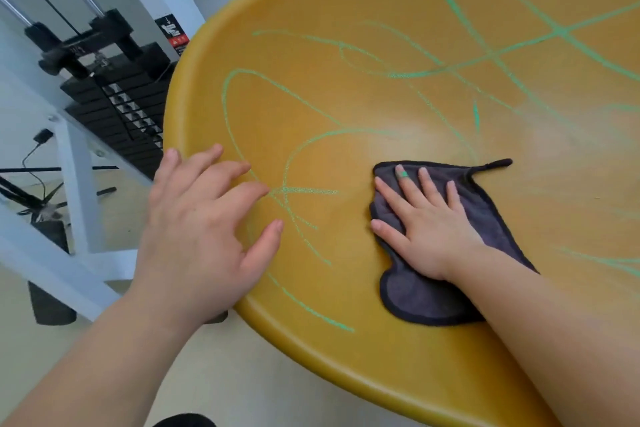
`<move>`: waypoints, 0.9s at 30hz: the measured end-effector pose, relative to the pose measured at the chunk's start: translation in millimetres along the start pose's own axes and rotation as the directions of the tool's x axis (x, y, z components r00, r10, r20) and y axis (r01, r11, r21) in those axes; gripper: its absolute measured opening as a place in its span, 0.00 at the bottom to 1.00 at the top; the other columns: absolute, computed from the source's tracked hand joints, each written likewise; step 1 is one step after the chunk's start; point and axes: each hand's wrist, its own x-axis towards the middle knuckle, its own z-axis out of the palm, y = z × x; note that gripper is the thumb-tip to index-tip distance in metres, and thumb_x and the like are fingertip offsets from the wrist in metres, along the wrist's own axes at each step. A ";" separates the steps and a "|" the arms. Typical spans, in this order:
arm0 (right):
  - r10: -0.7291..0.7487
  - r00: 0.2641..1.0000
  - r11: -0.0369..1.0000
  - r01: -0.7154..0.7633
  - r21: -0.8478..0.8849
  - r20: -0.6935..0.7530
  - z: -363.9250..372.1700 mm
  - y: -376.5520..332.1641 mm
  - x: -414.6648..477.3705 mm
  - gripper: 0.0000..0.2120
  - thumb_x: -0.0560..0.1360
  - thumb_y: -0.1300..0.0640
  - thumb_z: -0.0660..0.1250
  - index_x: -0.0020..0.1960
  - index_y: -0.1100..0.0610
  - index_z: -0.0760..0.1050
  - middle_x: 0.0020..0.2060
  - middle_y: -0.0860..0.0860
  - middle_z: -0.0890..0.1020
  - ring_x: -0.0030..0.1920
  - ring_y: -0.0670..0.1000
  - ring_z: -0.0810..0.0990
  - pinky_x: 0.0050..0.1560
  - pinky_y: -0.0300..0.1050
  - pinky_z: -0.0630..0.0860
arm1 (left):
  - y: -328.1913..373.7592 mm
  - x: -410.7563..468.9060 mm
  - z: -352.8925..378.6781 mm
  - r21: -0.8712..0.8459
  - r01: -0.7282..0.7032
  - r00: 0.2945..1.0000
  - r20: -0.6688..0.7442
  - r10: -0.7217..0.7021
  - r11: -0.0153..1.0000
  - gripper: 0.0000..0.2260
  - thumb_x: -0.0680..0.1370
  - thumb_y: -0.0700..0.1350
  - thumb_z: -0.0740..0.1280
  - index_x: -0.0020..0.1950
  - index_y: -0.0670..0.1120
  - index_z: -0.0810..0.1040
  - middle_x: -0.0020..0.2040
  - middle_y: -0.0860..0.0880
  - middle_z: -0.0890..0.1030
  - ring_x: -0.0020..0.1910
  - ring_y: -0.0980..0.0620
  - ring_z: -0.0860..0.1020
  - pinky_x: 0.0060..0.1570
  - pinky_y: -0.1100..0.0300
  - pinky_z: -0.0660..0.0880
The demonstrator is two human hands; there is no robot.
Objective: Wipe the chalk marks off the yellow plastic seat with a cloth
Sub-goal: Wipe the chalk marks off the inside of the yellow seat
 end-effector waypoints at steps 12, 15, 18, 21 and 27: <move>-0.392 0.917 0.890 0.357 0.284 0.077 -7.3 -98.8 -49.2 0.33 0.79 0.31 0.38 0.78 0.38 0.28 0.77 0.39 0.26 0.77 0.49 0.23 0.76 0.55 0.27 | 1.2 -2.9 1.6 -0.071 0.055 0.990 -0.129 -0.064 0.996 0.18 0.73 0.56 0.67 0.56 0.47 0.85 0.67 0.43 0.77 0.76 0.38 0.63 0.73 0.31 0.50; -0.244 0.968 0.963 0.237 0.126 0.051 3.9 -52.7 -20.0 0.38 0.73 0.24 0.34 0.77 0.38 0.27 0.78 0.40 0.30 0.80 0.50 0.29 0.79 0.60 0.34 | -1.9 -6.6 -0.7 -0.076 0.104 0.985 -0.132 -0.113 0.992 0.20 0.73 0.57 0.65 0.57 0.47 0.84 0.70 0.42 0.74 0.77 0.37 0.59 0.71 0.28 0.50; -0.015 1.000 0.997 0.015 0.076 -0.002 2.5 -15.6 -1.9 0.42 0.74 0.24 0.37 0.80 0.42 0.28 0.81 0.43 0.34 0.81 0.51 0.33 0.80 0.60 0.36 | -3.3 -9.0 -3.6 0.005 0.133 0.985 -0.108 -0.132 0.991 0.20 0.73 0.59 0.66 0.58 0.49 0.84 0.72 0.41 0.72 0.77 0.35 0.58 0.71 0.28 0.50; 0.102 0.995 0.993 -0.103 0.054 0.016 -0.3 -15.7 -0.1 0.40 0.78 0.28 0.40 0.81 0.45 0.31 0.82 0.46 0.35 0.81 0.55 0.33 0.79 0.64 0.37 | -8.2 -13.8 -5.0 0.015 0.171 0.984 -0.052 -0.170 0.985 0.25 0.72 0.62 0.64 0.63 0.49 0.81 0.74 0.42 0.69 0.77 0.37 0.57 0.71 0.29 0.51; -0.199 0.972 0.940 0.154 0.304 0.123 -10.6 -119.5 -42.9 0.36 0.81 0.32 0.41 0.80 0.46 0.28 0.79 0.47 0.28 0.78 0.56 0.26 0.78 0.64 0.32 | -12.0 -12.8 -4.1 -0.014 0.143 0.990 -0.011 -0.143 0.990 0.31 0.71 0.63 0.63 0.70 0.49 0.75 0.77 0.40 0.63 0.78 0.36 0.56 0.74 0.34 0.55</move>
